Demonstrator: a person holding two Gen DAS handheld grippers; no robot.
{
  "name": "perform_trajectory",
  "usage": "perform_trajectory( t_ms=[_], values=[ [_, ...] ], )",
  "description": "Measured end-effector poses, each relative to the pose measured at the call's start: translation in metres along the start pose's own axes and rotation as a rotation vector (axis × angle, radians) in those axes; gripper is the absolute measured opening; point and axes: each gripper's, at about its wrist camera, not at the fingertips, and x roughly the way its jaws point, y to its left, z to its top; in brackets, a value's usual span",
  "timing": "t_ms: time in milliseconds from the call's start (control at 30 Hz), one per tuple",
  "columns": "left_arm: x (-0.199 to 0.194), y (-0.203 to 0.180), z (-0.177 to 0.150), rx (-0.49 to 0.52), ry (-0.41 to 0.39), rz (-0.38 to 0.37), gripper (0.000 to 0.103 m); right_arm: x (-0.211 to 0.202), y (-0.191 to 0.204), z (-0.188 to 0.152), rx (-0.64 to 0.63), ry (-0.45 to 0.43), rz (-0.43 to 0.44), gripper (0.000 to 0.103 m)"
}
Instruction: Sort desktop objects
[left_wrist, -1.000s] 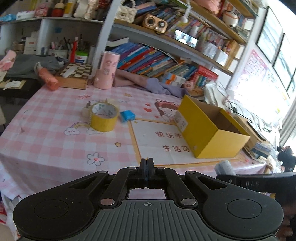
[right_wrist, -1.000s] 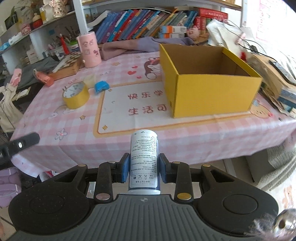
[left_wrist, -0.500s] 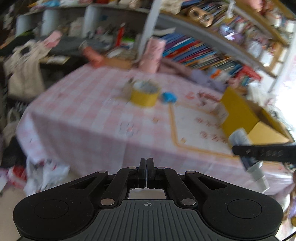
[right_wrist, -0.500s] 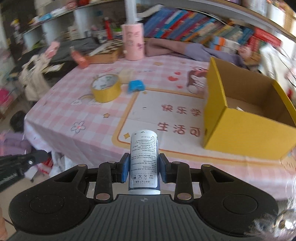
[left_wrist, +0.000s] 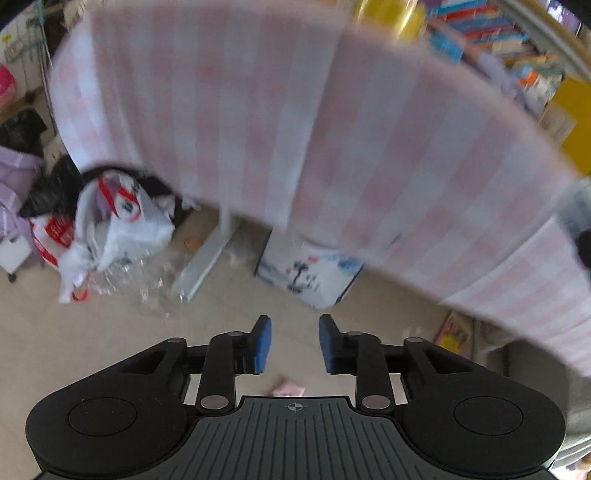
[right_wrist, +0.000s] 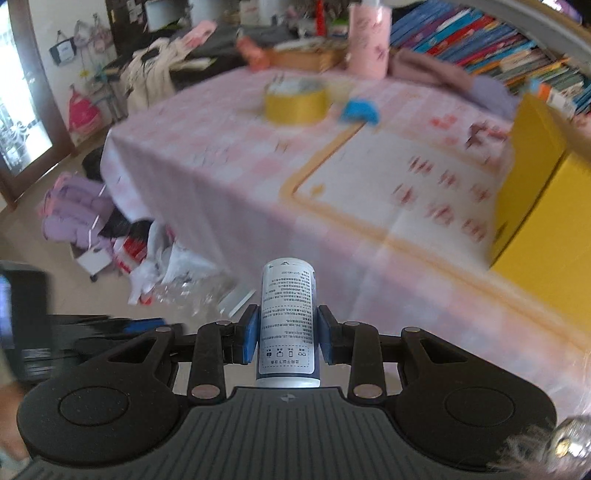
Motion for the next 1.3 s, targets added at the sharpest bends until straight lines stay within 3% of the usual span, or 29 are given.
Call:
perform_trajectory(
  t_ms=[300, 367, 433, 500, 600, 700, 967, 1033, 1133, 1167, 1200, 1267, 1300],
  values=[
    [0.18, 0.035, -0.088, 0.168, 0.139, -0.051, 0.032, 0.1, 0.017, -0.08, -0.001, 0.07, -0.053, 0.03],
    [0.217, 0.041, -0.11, 0.202, 0.148, -0.057, 0.038, 0.123, 0.018, -0.095, -0.017, 0.094, -0.068, 0.03],
    [0.256, 0.046, -0.137, 0.221, 0.146, -0.048, 0.048, 0.147, 0.016, -0.109, -0.024, 0.108, -0.067, 0.03],
    [0.292, 0.053, -0.158, 0.219, 0.162, -0.033, 0.051, 0.167, 0.016, -0.123, -0.056, 0.112, -0.066, 0.03],
    [0.344, 0.058, -0.188, 0.204, 0.208, -0.021, 0.051, 0.196, 0.014, -0.137, -0.095, 0.116, -0.071, 0.03],
    [0.392, 0.053, -0.215, 0.251, 0.243, -0.006, 0.051, 0.222, 0.013, -0.152, -0.12, 0.121, -0.068, 0.03],
    [0.468, 0.016, -0.262, 0.486, 0.237, -0.002, 0.054, 0.263, 0.018, -0.181, -0.18, 0.162, -0.044, 0.03],
    [0.484, 0.013, -0.265, 0.536, 0.235, 0.014, 0.064, 0.265, 0.02, -0.183, -0.183, 0.168, -0.038, 0.03],
    [0.506, 0.011, -0.275, 0.585, 0.282, 0.051, 0.07, 0.267, 0.023, -0.187, -0.19, 0.17, -0.032, 0.03],
    [0.505, 0.013, -0.277, 0.568, 0.26, 0.032, 0.07, 0.266, 0.023, -0.188, -0.191, 0.169, -0.03, 0.03],
    [0.507, 0.015, -0.277, 0.552, 0.268, 0.017, 0.068, 0.267, 0.024, -0.189, -0.192, 0.169, -0.029, 0.03],
    [0.506, 0.017, -0.276, 0.524, 0.278, -0.018, 0.051, 0.264, 0.026, -0.189, -0.195, 0.165, -0.028, 0.03],
    [0.504, 0.015, -0.277, 0.54, 0.284, -0.033, 0.026, 0.262, 0.026, -0.189, -0.196, 0.159, -0.029, 0.03]
  ],
)
